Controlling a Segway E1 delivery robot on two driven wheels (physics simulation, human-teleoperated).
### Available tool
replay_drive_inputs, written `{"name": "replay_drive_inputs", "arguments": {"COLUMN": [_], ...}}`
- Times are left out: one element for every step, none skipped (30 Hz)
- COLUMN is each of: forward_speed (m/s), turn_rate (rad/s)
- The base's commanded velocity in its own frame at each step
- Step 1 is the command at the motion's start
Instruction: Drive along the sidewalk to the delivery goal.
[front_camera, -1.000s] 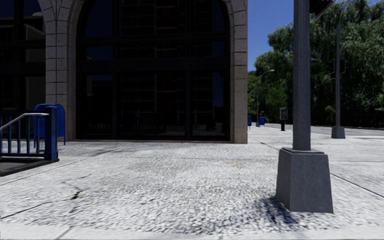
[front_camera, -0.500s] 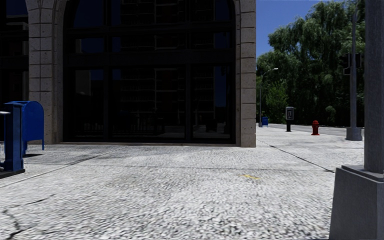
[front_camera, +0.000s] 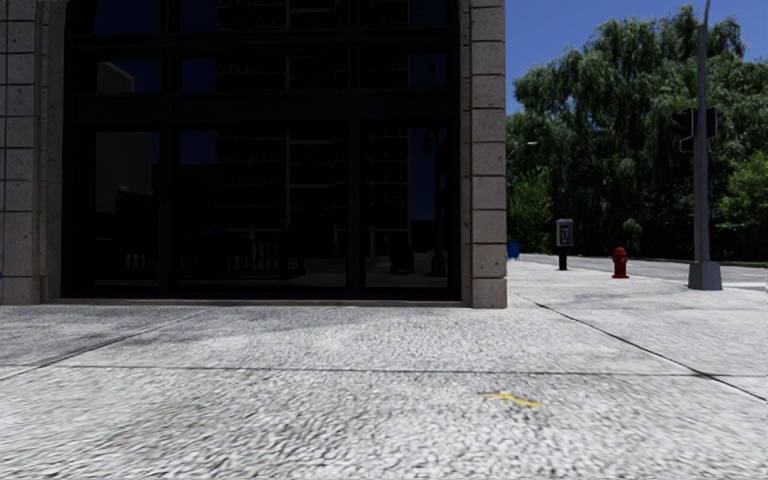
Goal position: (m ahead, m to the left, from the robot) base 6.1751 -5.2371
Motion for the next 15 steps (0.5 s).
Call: {"name": "replay_drive_inputs", "arguments": {"forward_speed": [1.38, 1.36, 1.35, 1.33, 1.33, 1.33, 1.33, 1.33, 1.33, 1.33, 1.32, 1.32, 1.32, 1.32, 1.32], "turn_rate": [-0.44, -0.48, -0.50, -0.50, -0.50, -0.50, -0.51, -0.51, -0.51, -0.51, -0.51, -0.51, -0.52, -0.52, -0.52]}}
